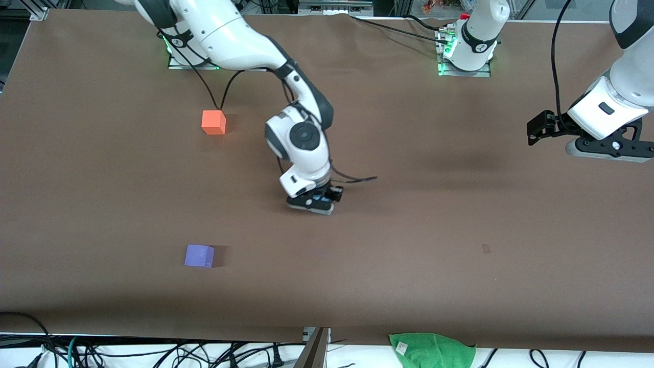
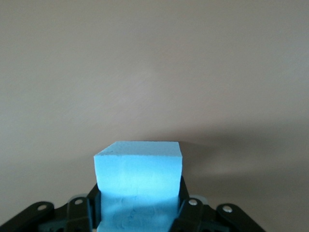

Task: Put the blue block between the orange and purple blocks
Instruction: 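Carry the blue cube with the right gripper between the orange and purple cubes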

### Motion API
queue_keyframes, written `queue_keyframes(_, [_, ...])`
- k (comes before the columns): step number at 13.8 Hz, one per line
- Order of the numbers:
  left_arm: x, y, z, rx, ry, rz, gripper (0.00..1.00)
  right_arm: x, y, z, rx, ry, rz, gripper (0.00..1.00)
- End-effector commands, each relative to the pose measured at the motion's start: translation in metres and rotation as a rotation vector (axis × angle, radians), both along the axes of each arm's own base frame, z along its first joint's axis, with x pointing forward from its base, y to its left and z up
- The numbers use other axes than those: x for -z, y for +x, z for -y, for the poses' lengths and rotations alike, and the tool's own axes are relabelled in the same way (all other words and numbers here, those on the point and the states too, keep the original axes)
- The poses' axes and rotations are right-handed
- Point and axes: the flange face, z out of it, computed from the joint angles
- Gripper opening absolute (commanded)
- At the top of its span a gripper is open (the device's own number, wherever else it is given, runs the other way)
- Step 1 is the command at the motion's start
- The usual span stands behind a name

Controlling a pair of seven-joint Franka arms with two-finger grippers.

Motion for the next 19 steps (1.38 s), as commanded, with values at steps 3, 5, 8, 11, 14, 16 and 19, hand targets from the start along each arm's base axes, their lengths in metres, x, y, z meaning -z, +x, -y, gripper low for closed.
queue_keyframes(3, [-0.006,0.002,0.001,-0.012,-0.006,-0.005,1.0,-0.048,0.028,0.151,-0.118,-0.039,-0.109,0.0])
queue_keyframes(5, [-0.006,0.0,0.002,-0.06,-0.004,-0.011,1.0,-0.055,0.0,0.218,-0.193,-0.024,-0.145,0.0])
queue_keyframes(8, [-0.006,-0.001,0.002,-0.045,-0.004,-0.021,1.0,-0.037,-0.051,0.283,-0.179,-0.023,-0.154,0.0])
queue_keyframes(11, [-0.006,-0.004,0.002,-0.046,-0.008,-0.035,1.0,-0.006,-0.084,0.311,-0.158,-0.029,-0.132,0.0])
queue_keyframes(14, [-0.006,-0.005,0.002,-0.047,-0.009,-0.04,1.0,0.012,-0.087,0.32,-0.165,-0.034,-0.117,0.0])
queue_keyframes(16, [-0.005,-0.005,0.002,-0.047,-0.009,-0.044,1.0,0.013,-0.085,0.33,-0.174,-0.035,-0.119,0.01])
queue_keyframes(19, [-0.006,-0.005,0.002,-0.047,-0.008,-0.046,1.0,0.021,-0.08,0.346,-0.166,-0.038,-0.115,0.18])
